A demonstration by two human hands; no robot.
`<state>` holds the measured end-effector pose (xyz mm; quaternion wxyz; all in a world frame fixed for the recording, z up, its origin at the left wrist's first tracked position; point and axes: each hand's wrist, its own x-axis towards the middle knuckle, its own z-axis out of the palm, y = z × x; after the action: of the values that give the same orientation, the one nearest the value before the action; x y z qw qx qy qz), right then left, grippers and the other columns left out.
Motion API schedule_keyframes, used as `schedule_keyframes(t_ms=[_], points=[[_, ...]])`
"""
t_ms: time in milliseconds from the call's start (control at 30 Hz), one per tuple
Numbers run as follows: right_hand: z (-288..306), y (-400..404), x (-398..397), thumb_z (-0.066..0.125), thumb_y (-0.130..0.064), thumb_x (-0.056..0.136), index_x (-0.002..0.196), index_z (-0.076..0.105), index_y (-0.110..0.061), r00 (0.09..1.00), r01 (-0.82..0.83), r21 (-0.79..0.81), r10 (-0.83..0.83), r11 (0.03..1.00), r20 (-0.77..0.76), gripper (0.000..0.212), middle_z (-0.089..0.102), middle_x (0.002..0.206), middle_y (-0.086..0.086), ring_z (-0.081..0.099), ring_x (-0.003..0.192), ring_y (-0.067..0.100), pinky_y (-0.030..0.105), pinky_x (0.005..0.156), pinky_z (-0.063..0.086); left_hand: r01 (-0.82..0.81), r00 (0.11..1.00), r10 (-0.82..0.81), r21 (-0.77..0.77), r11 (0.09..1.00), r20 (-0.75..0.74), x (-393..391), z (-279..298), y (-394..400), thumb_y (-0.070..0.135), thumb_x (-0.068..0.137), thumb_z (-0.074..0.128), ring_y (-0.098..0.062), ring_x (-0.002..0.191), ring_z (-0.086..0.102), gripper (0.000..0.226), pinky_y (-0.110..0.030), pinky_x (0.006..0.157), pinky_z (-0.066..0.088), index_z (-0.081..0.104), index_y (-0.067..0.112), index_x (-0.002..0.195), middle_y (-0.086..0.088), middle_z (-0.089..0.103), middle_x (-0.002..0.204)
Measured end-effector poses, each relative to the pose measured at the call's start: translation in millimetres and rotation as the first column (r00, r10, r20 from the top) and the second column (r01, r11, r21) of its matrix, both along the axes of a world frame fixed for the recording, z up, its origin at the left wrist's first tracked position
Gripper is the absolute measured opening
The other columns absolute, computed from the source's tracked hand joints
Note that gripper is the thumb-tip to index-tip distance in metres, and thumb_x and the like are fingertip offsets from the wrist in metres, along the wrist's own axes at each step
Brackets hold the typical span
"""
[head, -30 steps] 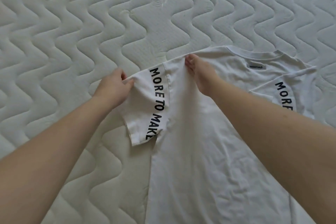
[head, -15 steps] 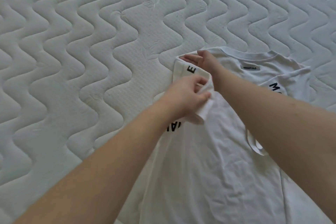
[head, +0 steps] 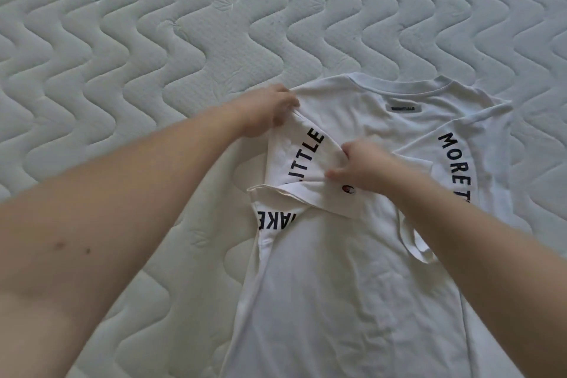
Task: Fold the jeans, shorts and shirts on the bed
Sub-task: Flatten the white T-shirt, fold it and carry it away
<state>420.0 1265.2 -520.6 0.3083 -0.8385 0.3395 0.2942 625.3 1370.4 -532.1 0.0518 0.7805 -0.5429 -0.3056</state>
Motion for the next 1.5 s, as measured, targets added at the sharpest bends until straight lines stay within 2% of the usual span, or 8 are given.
schedule_keyframes(t_ms=[133, 233, 433, 567, 767, 967, 1133, 1500], points=[[4, 4, -24, 0.068, -0.026, 0.083, 0.088, 0.06, -0.019, 0.948, 0.267, 0.209, -0.295, 0.941, 0.117, 0.011, 0.064, 0.078, -0.003, 0.06, 0.061, 0.008, 0.015, 0.042, 0.04, 0.146, 0.979, -0.164, 0.143, 0.979, 0.118, 10, 11, -27, 0.027, 0.089, 0.068, -0.02, 0.079, 0.059, 0.02, -0.03, 0.065, 0.042, 0.068, 0.015, 0.105, -0.004, 0.066, 0.101], [12, -9, -36, 0.076, -0.024, 0.081, 0.089, 0.064, -0.02, 0.891, 0.379, 0.373, -0.442, 0.847, 0.099, 0.014, 0.07, 0.081, 0.002, 0.067, 0.066, 0.014, 0.021, 0.052, 0.05, 0.113, 0.983, -0.134, 0.165, 0.98, 0.122, 14, 17, -36, 0.04, 0.09, 0.065, -0.013, 0.057, 0.056, 0.022, -0.026, 0.052, 0.032, 0.063, 0.018, 0.092, 0.008, 0.056, 0.066], [10, -50, -37, 0.074, -0.034, 0.084, 0.089, 0.063, -0.025, 0.935, 0.322, 0.052, -0.326, 0.945, 0.141, 0.016, 0.07, 0.085, -0.002, 0.063, 0.072, 0.013, 0.026, 0.059, 0.045, 0.087, 0.962, -0.132, 0.188, 0.978, 0.24, 8, -4, -52, 0.046, 0.092, 0.059, -0.029, 0.086, 0.056, 0.032, -0.031, 0.064, 0.035, 0.062, 0.015, 0.097, -0.009, 0.064, 0.099], [-1, -41, -46, 0.078, -0.042, 0.077, 0.113, 0.053, -0.019, 0.957, 0.289, -0.051, -0.288, 0.956, 0.038, 0.05, 0.062, 0.099, 0.001, 0.059, 0.089, 0.022, 0.034, 0.074, 0.047, 0.049, 0.972, -0.085, 0.167, 0.985, 0.217, 0, -20, -54, 0.04, 0.094, 0.058, -0.035, 0.107, 0.058, 0.035, -0.033, 0.074, 0.037, 0.059, 0.009, 0.111, -0.016, 0.063, 0.118], [-9, -19, -53, 0.07, -0.054, 0.078, 0.109, 0.051, -0.021, 0.883, 0.464, -0.063, -0.456, 0.884, 0.109, 0.049, 0.065, 0.106, 0.001, 0.06, 0.098, 0.026, 0.042, 0.088, 0.048, -0.015, 0.991, -0.003, 0.13, 0.991, 0.134, -2, -27, -50, 0.047, 0.082, 0.072, -0.035, 0.106, 0.056, 0.051, -0.037, 0.084, 0.041, 0.057, 0.008, 0.112, -0.017, 0.059, 0.116], [-30, -9, -45, 0.058, -0.066, 0.082, 0.132, 0.043, -0.013, 0.857, 0.512, -0.095, -0.503, 0.854, 0.11, 0.075, 0.055, 0.131, 0.01, 0.051, 0.123, 0.032, 0.043, 0.103, 0.04, -0.083, 0.997, 0.082, 0.157, 0.984, 0.012, 4, -28, -53, 0.042, 0.092, 0.062, -0.028, 0.086, 0.053, 0.024, -0.032, 0.069, 0.036, 0.054, 0.019, 0.088, -0.009, 0.06, 0.094], [-41, -9, -46, 0.051, -0.056, 0.091, 0.137, 0.039, -0.012, 0.867, 0.495, -0.096, -0.484, 0.864, 0.119, 0.065, 0.048, 0.138, 0.013, 0.042, 0.13, 0.033, 0.043, 0.106, 0.032, -0.114, 0.993, 0.116, 0.144, 0.983, 0.0, 3, -30, -54, 0.04, 0.094, 0.059, -0.028, 0.085, 0.052, 0.021, -0.032, 0.071, 0.034, 0.056, 0.02, 0.088, -0.008, 0.057, 0.092], [-37, -20, -49, 0.063, -0.036, 0.089, 0.139, 0.035, -0.014, 0.907, 0.421, -0.026, -0.42, 0.907, 0.04, 0.062, 0.044, 0.14, 0.011, 0.042, 0.131, 0.031, 0.04, 0.105, 0.035, -0.135, 0.964, 0.077, 0.219, 0.966, 0.256, -10, -39, -57, 0.055, 0.09, 0.055, -0.04, 0.116, 0.048, 0.046, -0.044, 0.096, 0.042, 0.056, 0.016, 0.116, -0.022, 0.055, 0.12]])
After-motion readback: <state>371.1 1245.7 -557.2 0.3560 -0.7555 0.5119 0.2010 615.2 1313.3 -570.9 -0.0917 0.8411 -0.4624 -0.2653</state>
